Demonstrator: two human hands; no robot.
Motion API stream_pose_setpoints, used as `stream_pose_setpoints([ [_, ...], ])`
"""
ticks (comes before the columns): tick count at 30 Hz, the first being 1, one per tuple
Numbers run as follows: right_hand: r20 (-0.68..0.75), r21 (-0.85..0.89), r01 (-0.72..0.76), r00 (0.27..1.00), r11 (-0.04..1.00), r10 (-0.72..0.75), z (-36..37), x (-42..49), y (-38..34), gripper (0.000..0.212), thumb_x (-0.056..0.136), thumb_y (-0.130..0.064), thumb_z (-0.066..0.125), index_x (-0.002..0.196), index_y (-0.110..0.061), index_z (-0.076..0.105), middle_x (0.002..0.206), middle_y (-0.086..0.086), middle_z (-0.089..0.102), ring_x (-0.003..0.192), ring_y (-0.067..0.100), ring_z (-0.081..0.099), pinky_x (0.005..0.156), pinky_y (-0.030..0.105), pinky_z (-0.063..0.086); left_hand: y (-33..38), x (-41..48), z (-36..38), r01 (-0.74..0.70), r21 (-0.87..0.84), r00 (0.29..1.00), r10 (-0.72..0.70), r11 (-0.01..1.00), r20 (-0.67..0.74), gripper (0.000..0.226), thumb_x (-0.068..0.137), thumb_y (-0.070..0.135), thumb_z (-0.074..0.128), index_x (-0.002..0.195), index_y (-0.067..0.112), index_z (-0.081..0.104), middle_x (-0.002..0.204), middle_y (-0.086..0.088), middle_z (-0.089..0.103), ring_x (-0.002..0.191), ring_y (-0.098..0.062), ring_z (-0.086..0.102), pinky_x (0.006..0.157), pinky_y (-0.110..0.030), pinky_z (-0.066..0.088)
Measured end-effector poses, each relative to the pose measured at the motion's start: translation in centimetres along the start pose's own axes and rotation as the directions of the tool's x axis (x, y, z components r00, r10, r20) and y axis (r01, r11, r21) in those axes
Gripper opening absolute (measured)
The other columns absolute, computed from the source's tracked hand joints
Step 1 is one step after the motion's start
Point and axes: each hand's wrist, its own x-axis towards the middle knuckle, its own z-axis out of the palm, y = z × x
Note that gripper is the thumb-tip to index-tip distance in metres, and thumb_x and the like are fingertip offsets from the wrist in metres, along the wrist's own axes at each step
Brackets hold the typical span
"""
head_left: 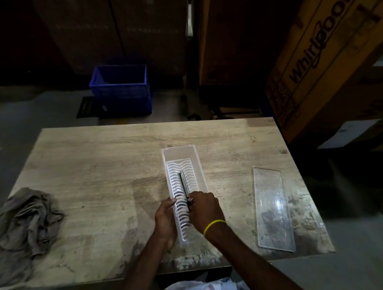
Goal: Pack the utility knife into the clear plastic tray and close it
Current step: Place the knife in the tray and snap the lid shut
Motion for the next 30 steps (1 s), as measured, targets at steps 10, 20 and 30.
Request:
stream_pose_setpoints([
  [10, -0.024, -0.04, 0.014, 1.0, 0.999, -0.015, -0.5, 0.0, 0.3, 0.02, 0.084, -0.021, 0.054, 0.096, -0.013, 0.068, 0.103, 0.013, 0.071, 0.102, 0.038, 0.064, 0.081, 0.039, 0.05, -0.1, -0.5, 0.6, 0.009, 0.019, 1.0, -0.008, 1.0, -0.02, 0.055, 0.07, 0.023, 0.058, 0.118, -0.002, 0.057, 0.077, -0.016, 0.072, 0.064, -0.027, 0.068, 0.064, -0.03, 0.058],
  [20, -0.492, 0.367, 0.17, 0.87, 0.914, 0.036, -6.0, -1.5, 4.9, 0.027, 0.079, -0.001, 0.072, 0.102, -0.015, 0.075, 0.091, 0.003, 0.077, 0.07, 0.015, 0.072, 0.065, 0.029, 0.059, 0.3, -0.1, 0.4, -0.009, -0.004, 0.999, 0.008, 1.0, -0.049, 0.048, 0.071, 0.026, 0.061, 0.11, 0.001, 0.069, 0.088, -0.02, 0.074, 0.073, -0.035, 0.071, 0.079, -0.045, 0.056],
  [30, -0.105, 0.2, -0.82, 0.526, 0.536, 0.844, -3.5, -6.6, 21.5, 0.116, 0.047, -0.075, 0.081, 0.133, -0.004, 0.051, 0.14, 0.026, 0.05, 0.129, 0.044, 0.047, 0.104, 0.056, 0.043, 0.5, 0.7, 0.4, -0.03, -0.026, 1.0, 0.03, 0.999, -0.001, 0.039, 0.093, 0.022, 0.042, 0.092, 0.003, 0.076, 0.079, -0.016, 0.077, 0.066, -0.031, 0.074, 0.06, -0.04, 0.063],
])
